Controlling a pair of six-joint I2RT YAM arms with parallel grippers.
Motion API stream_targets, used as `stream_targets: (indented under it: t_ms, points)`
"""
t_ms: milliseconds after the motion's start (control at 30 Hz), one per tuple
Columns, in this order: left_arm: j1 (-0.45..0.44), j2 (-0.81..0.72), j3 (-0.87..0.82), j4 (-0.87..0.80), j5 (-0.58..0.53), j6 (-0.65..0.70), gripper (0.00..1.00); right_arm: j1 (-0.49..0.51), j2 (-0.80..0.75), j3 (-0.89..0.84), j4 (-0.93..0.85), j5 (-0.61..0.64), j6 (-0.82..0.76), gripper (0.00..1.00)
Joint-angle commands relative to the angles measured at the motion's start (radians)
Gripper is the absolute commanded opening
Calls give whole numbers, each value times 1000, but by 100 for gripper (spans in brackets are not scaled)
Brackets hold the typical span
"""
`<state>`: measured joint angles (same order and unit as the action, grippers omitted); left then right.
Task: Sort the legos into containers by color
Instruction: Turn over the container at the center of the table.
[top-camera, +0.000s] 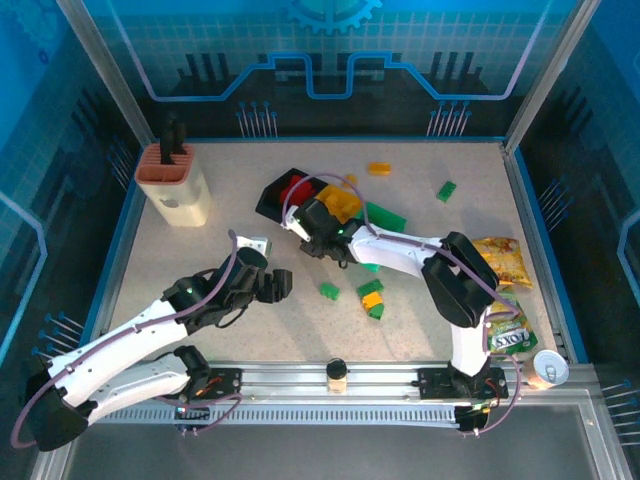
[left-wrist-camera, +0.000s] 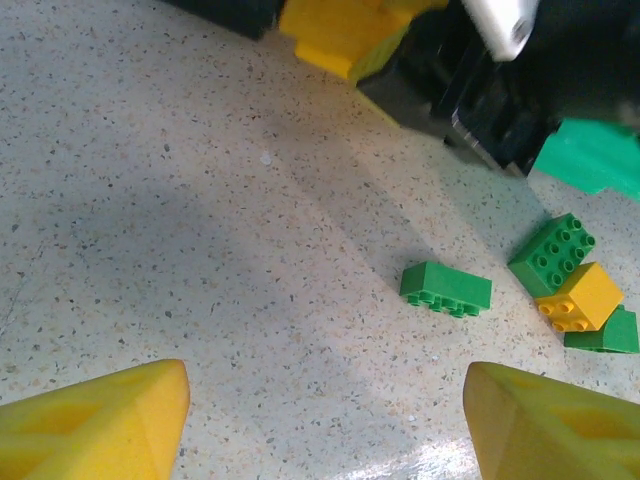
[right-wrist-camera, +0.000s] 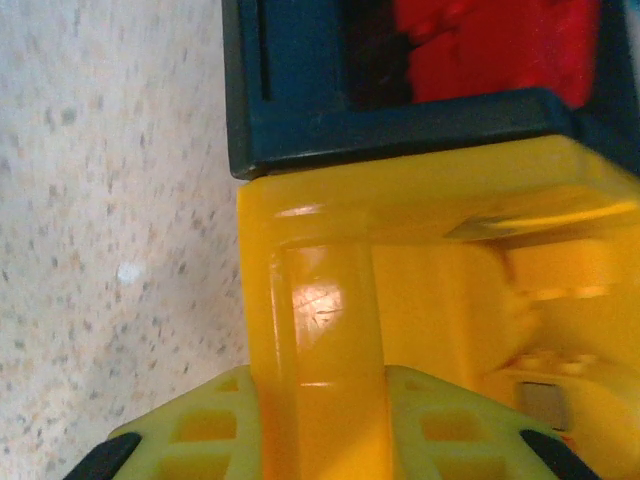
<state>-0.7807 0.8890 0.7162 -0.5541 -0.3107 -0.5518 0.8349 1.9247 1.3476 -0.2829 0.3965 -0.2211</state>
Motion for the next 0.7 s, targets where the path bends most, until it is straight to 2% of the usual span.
stream_targets:
  t_ms: [0,233,333,433,567,633,667]
  points:
    - [9,-7,-20,5,-2,-20,73,-38,64,-21,-153,-70,67,24]
    - [9,-13,-14,-1,-10,-17,73,-76,110,53,-172,-69,31,24]
    - [10,-15,-10,-4,-10,-14,73,-76,108,93,-195,-73,30,27]
    - [11,-16,5,-10,-17,-6,74,-81,44,107,-207,-126,65,37]
    - [19,-7,30,1,-35,14,80,-103,-66,151,-272,-168,143,66]
    - [31,8,45,15,-31,25,82,-124,-130,157,-294,-187,191,76]
    - [39,22,56,25,-27,32,82,-136,-162,156,-306,-189,223,78]
